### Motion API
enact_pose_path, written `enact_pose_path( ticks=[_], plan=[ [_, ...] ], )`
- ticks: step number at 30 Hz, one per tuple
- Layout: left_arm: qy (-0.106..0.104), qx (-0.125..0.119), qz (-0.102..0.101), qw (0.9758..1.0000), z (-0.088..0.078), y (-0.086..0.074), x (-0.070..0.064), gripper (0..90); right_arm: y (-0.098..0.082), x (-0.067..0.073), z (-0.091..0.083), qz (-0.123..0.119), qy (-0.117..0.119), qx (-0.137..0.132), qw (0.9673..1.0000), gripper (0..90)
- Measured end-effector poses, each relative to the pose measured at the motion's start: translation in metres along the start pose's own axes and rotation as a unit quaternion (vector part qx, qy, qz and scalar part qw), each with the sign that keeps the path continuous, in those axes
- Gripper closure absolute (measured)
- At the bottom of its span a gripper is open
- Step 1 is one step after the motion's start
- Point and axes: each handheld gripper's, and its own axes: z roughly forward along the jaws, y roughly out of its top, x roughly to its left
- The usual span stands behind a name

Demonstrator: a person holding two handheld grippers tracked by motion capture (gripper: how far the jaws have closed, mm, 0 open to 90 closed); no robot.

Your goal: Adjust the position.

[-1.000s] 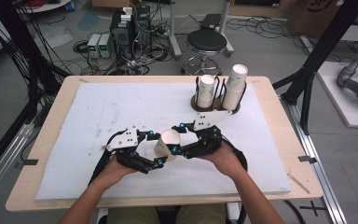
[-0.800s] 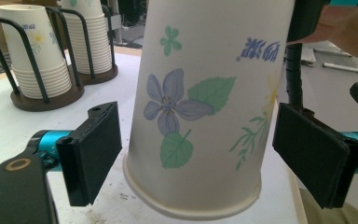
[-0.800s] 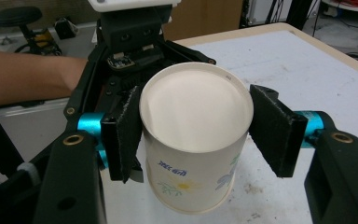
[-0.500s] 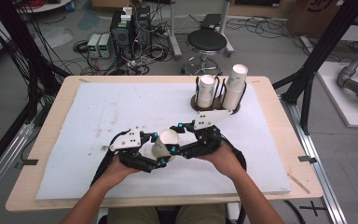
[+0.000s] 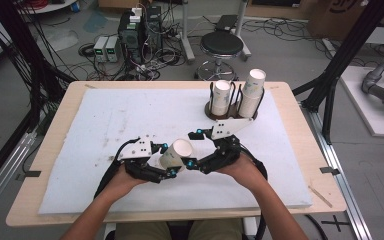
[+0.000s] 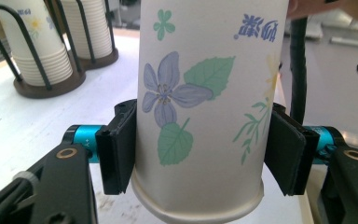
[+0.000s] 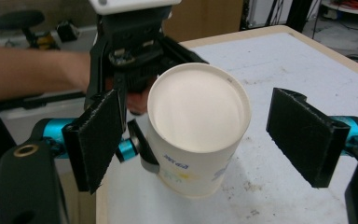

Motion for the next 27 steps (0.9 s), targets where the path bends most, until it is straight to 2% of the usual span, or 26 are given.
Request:
enact_pose_path(
  ticks=[2,5,11,12,14,15,16,17,20,21,22,23,25,27],
  plan=[
    [-0.001,0.021,0.006,0.9998,0.0,0.005,-0.001,33.7,0.001,0.0,-0.001,-0.018,0.001,0.01,0.9998,19.1],
    [-0.003,0.057,0.018,0.9982,0.001,0.013,-0.002,33.8,0.003,-0.001,-0.002,-0.034,0.009,0.024,0.9991,19.2],
    [-0.012,0.116,0.039,0.9924,0.004,0.029,-0.002,34.5,0.005,-0.005,0.001,-0.059,0.017,0.062,0.9962,19.2],
    [-0.012,0.116,0.039,0.9924,0.004,0.029,-0.002,34.5,0.005,-0.005,0.001,-0.059,0.017,0.062,0.9962,19.2],
    [-0.021,0.133,0.047,0.9898,0.006,0.034,-0.003,34.5,0.006,-0.006,0.002,-0.072,0.022,0.075,0.9943,19.2],
    [-0.021,0.133,0.047,0.9898,0.006,0.034,-0.003,34.5,0.006,-0.006,0.002,-0.072,0.022,0.075,0.9943,19.2],
    [-0.029,0.146,0.052,0.9875,0.008,0.036,-0.003,34.5,0.006,-0.007,0.003,-0.078,0.026,0.085,0.9929,19.2],
    [-0.029,0.146,0.052,0.9875,0.008,0.036,-0.003,34.5,0.006,-0.007,0.003,-0.078,0.026,0.085,0.9929,19.2],
    [-0.041,0.159,0.054,0.985,0.012,0.037,-0.005,34.5,0.006,-0.007,0.009,-0.094,0.04,0.115,0.9881,19.2],
    [-0.041,0.161,0.056,0.9845,0.013,0.037,-0.005,34.5,0.006,-0.006,0.011,-0.099,0.043,0.125,0.9862,19.2],
    [-0.041,0.161,0.056,0.9845,0.013,0.037,-0.005,34.5,0.006,-0.006,0.011,-0.099,0.043,0.125,0.9862,19.2],
    [-0.043,0.163,0.055,0.9842,0.014,0.036,-0.006,34.5,0.006,-0.006,0.013,-0.106,0.045,0.135,0.9842,19.3],
    [-0.048,0.168,0.057,0.9829,0.016,0.035,-0.006,34.5,0.006,-0.006,0.017,-0.111,0.057,0.147,0.9812,27.2],
    [-0.051,0.168,0.055,0.9829,0.017,0.035,-0.007,34.4,0.006,-0.007,0.019,-0.112,0.059,0.152,0.9802,27.9]
  ],
)
